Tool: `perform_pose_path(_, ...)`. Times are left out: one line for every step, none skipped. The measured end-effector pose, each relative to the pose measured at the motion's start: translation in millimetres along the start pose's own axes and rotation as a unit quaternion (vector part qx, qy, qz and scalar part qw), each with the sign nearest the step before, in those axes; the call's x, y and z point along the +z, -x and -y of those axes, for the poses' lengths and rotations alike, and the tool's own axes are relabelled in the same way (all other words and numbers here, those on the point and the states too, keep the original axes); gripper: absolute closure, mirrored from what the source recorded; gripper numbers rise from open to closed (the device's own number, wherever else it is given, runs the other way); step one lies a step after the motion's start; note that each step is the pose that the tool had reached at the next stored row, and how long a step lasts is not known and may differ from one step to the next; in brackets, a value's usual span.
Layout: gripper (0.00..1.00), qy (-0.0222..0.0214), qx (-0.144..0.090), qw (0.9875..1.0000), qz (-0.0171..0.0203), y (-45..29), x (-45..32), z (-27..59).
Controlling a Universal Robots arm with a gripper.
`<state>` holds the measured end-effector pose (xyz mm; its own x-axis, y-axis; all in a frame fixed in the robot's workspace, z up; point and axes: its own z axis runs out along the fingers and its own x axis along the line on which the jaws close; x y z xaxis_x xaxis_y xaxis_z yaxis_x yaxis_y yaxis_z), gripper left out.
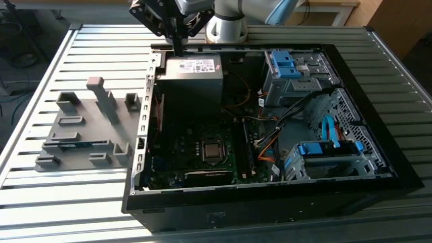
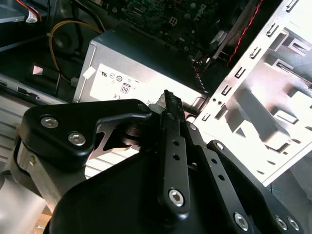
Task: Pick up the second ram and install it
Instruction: 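Reach for the second ram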
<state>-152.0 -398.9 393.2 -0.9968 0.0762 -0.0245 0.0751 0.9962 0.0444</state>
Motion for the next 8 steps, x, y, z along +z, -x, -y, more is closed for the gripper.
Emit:
perform_pose_path(0.89, 0.0000, 0.000, 1.0000, 0.0000, -0.4, 0.0, 0.0)
perform_pose_path(0.89, 0.0000, 0.000, 1.0000, 0.0000, -0.9, 0.0, 0.1)
perform_pose_path(0.89, 0.0000, 0.000, 1.0000, 0.0000, -1.3, -0.1, 0.1)
perform_pose_path(0.89, 0.0000, 0.000, 1.0000, 0.0000, -1.6, -0.1, 0.1)
perform_pose_path(0.89, 0.0000, 0.000, 1.0000, 0.0000, -2.0, -0.1, 0.1)
perform_pose_path(0.89, 0.0000, 0.000, 1.0000, 0.0000, -2.3, -0.1, 0.2)
perform_pose_path(0.89, 0.0000, 0.000, 1.0000, 0.0000, -2.7, -0.1, 0.2)
perform_pose_path(0.89, 0.0000, 0.000, 1.0000, 0.0000, -3.1, -0.1, 0.2)
